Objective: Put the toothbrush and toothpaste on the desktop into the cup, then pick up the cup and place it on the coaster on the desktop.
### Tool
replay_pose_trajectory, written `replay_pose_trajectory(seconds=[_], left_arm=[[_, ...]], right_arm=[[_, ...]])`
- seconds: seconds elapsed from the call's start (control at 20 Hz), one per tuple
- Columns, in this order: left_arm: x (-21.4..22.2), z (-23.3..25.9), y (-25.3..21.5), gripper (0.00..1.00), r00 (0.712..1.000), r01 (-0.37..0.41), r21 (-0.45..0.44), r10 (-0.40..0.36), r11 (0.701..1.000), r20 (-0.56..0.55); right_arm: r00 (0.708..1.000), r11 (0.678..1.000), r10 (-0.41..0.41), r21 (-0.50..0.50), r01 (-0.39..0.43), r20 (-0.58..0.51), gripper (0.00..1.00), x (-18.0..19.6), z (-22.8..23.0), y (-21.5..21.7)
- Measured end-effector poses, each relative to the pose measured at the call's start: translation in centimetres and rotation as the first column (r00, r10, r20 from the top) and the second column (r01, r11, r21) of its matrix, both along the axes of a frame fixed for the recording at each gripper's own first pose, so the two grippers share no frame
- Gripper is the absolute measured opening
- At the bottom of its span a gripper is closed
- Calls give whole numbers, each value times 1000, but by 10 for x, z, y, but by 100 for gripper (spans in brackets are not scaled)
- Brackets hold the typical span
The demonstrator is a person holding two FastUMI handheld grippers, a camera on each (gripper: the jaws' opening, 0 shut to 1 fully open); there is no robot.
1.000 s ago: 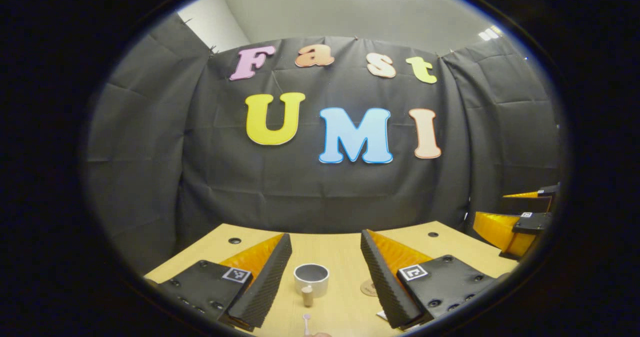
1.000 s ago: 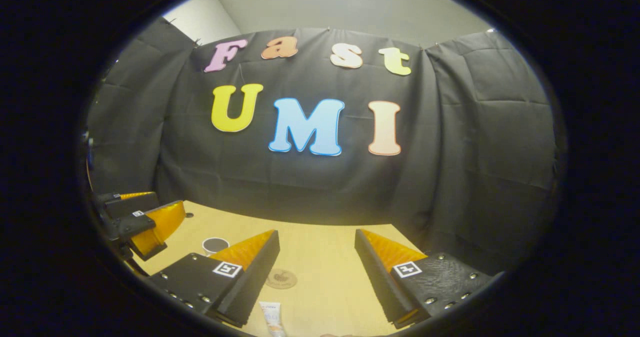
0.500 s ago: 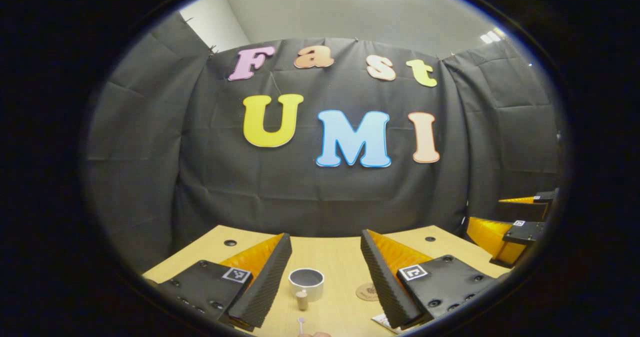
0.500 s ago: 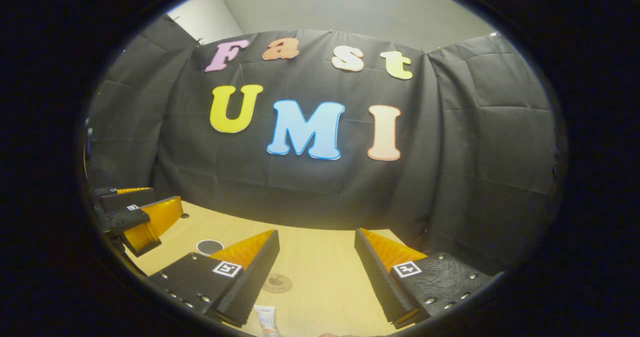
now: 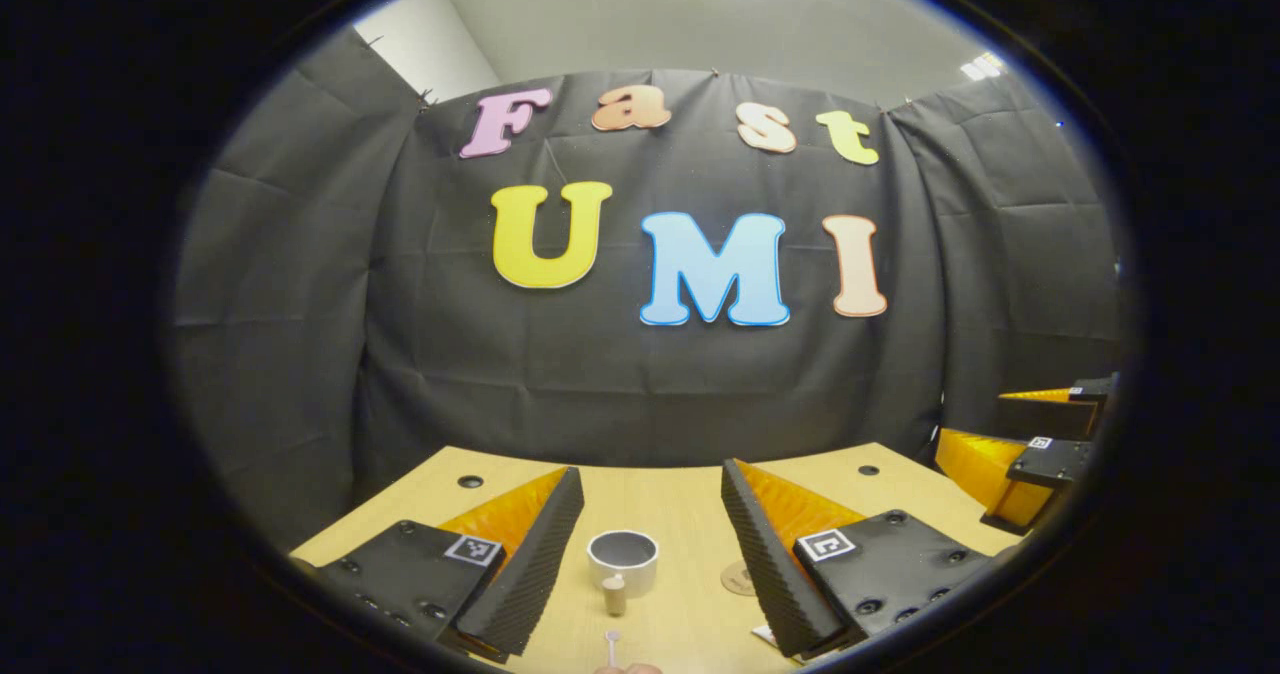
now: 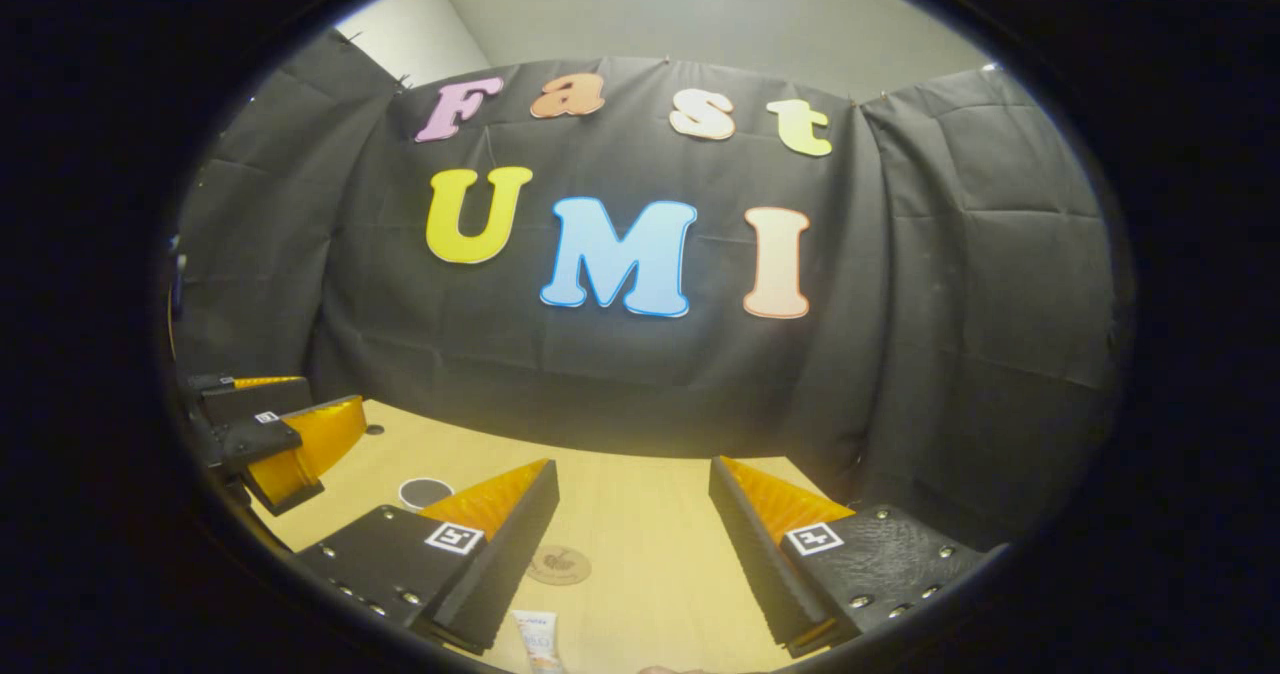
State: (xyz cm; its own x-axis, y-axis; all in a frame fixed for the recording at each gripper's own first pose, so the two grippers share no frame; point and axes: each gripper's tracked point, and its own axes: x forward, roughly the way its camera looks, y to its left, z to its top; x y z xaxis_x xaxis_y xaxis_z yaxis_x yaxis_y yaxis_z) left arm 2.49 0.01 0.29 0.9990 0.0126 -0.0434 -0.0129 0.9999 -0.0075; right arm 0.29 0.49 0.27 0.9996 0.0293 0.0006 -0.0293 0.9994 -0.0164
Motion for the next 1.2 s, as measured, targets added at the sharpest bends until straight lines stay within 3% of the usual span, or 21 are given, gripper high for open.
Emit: replay_pose_trajectory(seconds=[0.25, 0.3, 0.4, 0.6, 0.85, 1.2], left_arm=[[0, -35, -6, 92, 992, 41, -12, -43, 999, -123], [3, -43, -7, 92, 986, 47, -13, -48, 999, -158], [1, -64, -7, 91, 973, 53, -9, -53, 999, -226], [0, -116, -8, 92, 925, 54, -24, -60, 998, -375], [-3, -176, 4, 92, 832, 13, -45, -36, 999, -554], [-25, -237, 17, 92, 675, -23, -33, -9, 999, -737]], right_arm=[[992, 999, 36, 2, -36, -122, 94, 7, -25, 13], [987, 999, 41, 11, -40, -157, 99, 10, -30, 17], [970, 997, 73, 29, -68, -233, 94, 13, -48, 28], [922, 992, 122, 23, -122, -367, 94, 9, -83, 47], [835, 988, 142, 24, -153, -531, 95, 11, -127, 60], [670, 980, 159, 34, -195, -725, 95, -10, -189, 70]])
